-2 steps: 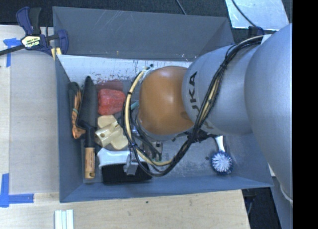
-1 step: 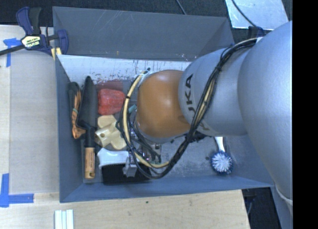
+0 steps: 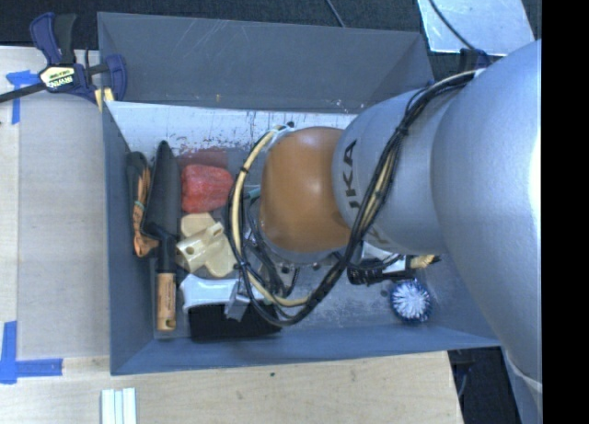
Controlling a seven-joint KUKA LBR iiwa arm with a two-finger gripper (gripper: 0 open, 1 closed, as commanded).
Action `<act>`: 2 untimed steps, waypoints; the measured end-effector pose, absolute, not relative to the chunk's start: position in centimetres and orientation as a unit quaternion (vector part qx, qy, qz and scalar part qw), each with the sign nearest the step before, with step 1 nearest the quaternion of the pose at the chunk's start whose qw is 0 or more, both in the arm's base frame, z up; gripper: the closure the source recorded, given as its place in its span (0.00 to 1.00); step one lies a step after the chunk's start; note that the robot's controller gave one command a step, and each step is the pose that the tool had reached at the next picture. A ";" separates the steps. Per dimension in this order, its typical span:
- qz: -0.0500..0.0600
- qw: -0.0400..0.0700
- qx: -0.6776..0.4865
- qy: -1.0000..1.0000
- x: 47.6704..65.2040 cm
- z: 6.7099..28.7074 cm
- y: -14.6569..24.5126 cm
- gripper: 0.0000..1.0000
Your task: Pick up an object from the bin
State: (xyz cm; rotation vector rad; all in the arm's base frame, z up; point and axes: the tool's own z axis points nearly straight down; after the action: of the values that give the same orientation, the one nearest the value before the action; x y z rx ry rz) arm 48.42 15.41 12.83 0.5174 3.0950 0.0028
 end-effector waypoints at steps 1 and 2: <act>0.001 0.001 0.108 0.994 48.3 7.1 14.5 0.00; 0.002 0.002 0.234 0.972 48.4 7.0 14.7 1.00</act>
Offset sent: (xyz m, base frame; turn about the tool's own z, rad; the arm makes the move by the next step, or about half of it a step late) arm 0.0006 -0.0067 -0.0583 0.1435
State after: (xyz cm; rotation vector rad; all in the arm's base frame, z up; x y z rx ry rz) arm 48.44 14.69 6.98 0.7349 3.0495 0.0053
